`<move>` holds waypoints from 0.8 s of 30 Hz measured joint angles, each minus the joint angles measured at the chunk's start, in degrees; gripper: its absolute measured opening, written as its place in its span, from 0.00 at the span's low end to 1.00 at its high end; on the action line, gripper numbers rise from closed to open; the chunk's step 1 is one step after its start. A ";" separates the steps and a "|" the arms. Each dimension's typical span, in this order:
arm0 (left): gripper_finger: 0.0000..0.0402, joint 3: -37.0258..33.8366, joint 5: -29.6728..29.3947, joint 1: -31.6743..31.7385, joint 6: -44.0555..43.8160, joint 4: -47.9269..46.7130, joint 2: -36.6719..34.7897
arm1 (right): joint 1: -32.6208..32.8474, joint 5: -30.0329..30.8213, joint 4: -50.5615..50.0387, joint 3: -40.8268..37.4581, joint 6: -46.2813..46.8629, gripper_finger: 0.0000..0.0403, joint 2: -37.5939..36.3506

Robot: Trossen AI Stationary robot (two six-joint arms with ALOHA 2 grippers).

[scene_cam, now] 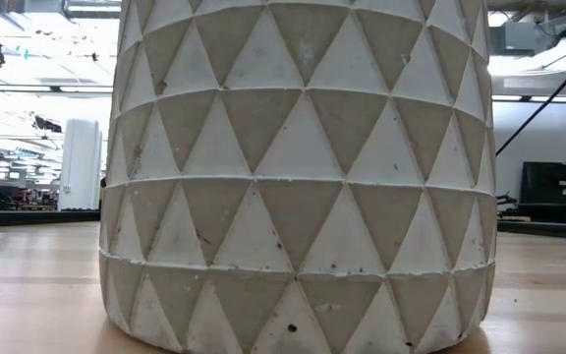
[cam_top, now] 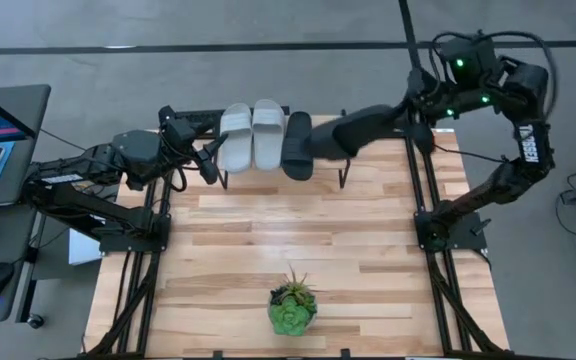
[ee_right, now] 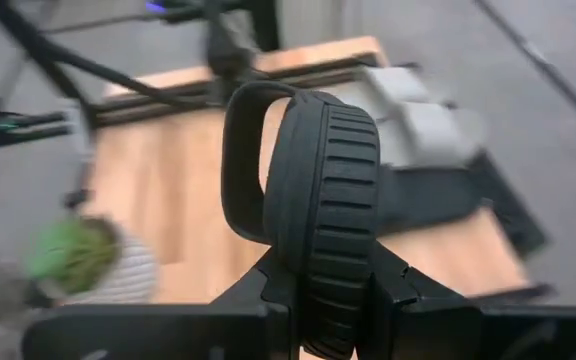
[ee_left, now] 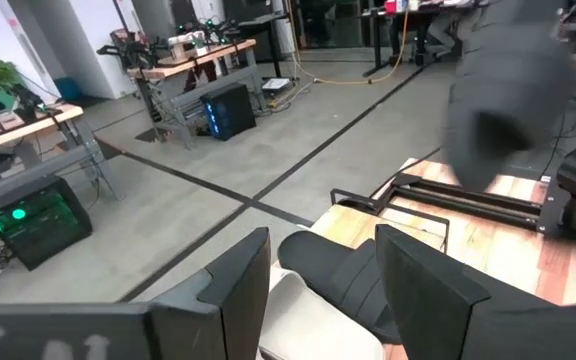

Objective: Pick and place slides into the shelf
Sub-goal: Put the black slide on the shelf

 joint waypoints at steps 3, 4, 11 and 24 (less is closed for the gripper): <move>0.43 0.00 0.00 0.00 0.00 -0.45 0.00 | 2.69 -2.73 0.25 -2.84 2.20 0.11 -2.09; 0.43 0.00 0.03 0.00 -0.01 -0.53 0.00 | 3.14 -3.09 0.21 -4.98 2.59 0.11 -3.19; 0.43 0.00 0.19 0.00 -0.02 -0.72 0.00 | 0.81 -8.14 -0.08 -29.01 2.16 0.11 -14.29; 0.43 0.00 0.24 0.00 -3.13 -1.30 0.00 | -2.69 -26.37 -0.14 -44.38 -12.16 0.11 -3.57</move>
